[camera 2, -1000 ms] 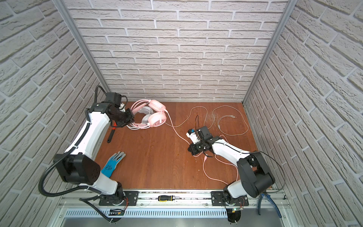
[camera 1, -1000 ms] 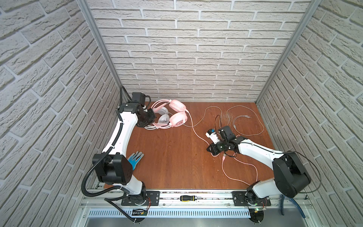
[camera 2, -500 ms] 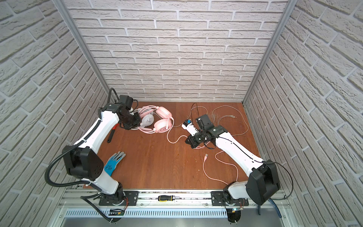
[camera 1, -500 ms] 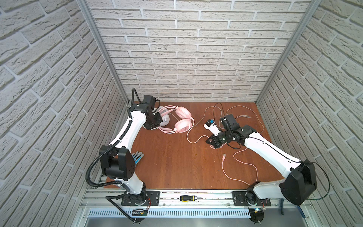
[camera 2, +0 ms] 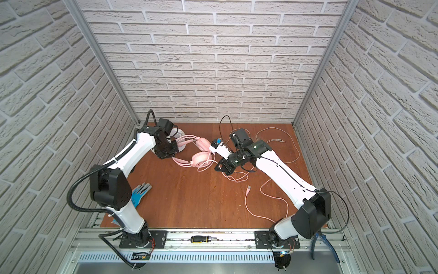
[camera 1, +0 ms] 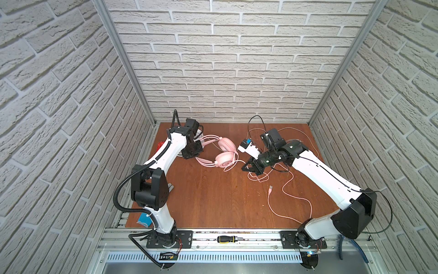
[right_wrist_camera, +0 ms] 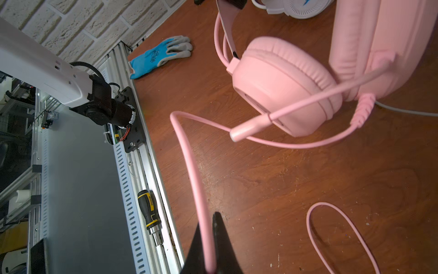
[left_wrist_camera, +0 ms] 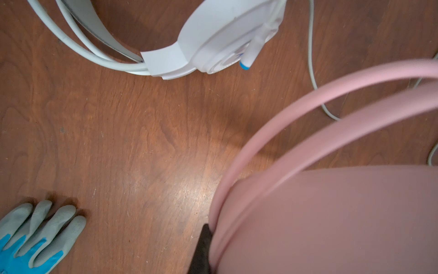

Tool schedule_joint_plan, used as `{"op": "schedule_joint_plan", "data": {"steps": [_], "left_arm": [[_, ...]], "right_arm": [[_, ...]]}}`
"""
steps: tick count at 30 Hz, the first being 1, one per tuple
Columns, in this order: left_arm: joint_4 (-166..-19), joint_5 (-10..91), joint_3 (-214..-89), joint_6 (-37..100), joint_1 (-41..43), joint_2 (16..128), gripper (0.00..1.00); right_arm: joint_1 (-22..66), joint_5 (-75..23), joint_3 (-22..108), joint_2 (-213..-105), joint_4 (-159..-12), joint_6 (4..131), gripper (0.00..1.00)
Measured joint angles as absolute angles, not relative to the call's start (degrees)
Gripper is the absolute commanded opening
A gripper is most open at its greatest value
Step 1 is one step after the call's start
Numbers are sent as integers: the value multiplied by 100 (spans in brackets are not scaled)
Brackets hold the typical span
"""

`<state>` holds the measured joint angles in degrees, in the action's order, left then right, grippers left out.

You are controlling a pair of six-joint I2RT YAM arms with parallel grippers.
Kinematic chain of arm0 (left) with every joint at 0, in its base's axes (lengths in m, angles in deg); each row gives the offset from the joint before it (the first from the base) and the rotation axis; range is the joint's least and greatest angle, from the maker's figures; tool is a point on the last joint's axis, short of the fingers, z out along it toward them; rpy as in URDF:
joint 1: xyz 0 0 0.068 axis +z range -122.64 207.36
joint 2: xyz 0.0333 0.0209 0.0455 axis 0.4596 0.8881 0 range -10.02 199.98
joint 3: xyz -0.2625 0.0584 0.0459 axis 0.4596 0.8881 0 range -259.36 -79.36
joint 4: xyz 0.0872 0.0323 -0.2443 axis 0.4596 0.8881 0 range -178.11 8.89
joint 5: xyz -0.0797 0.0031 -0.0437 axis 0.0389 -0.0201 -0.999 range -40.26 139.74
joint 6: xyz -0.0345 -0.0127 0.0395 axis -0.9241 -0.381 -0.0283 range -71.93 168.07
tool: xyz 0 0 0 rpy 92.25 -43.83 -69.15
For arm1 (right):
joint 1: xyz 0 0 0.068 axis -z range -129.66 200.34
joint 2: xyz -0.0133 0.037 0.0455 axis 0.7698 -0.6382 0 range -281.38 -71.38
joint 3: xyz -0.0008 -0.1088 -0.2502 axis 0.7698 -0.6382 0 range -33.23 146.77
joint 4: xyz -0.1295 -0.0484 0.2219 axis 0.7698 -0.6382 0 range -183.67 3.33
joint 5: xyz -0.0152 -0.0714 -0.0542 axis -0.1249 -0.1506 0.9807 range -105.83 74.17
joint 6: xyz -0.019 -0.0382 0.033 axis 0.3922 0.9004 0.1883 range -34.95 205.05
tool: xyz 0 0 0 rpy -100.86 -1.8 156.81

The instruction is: Wrap the headphones

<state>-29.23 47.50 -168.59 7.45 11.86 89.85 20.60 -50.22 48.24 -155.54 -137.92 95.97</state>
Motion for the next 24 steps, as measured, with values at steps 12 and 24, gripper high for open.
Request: {"op": "schedule_joint_plan", "data": {"steps": [12, 24], "left_arm": [[-2913, 4825, -16722, 1335, 1065, 8985, 0], [-3022, 4770, -16497, 1868, 764, 8968, 0]], "right_arm": [[2242, -4720, 5630, -15901, -13390, 9234, 5], [2716, -4362, 6520, -16732, -13407, 8819, 6]]}}
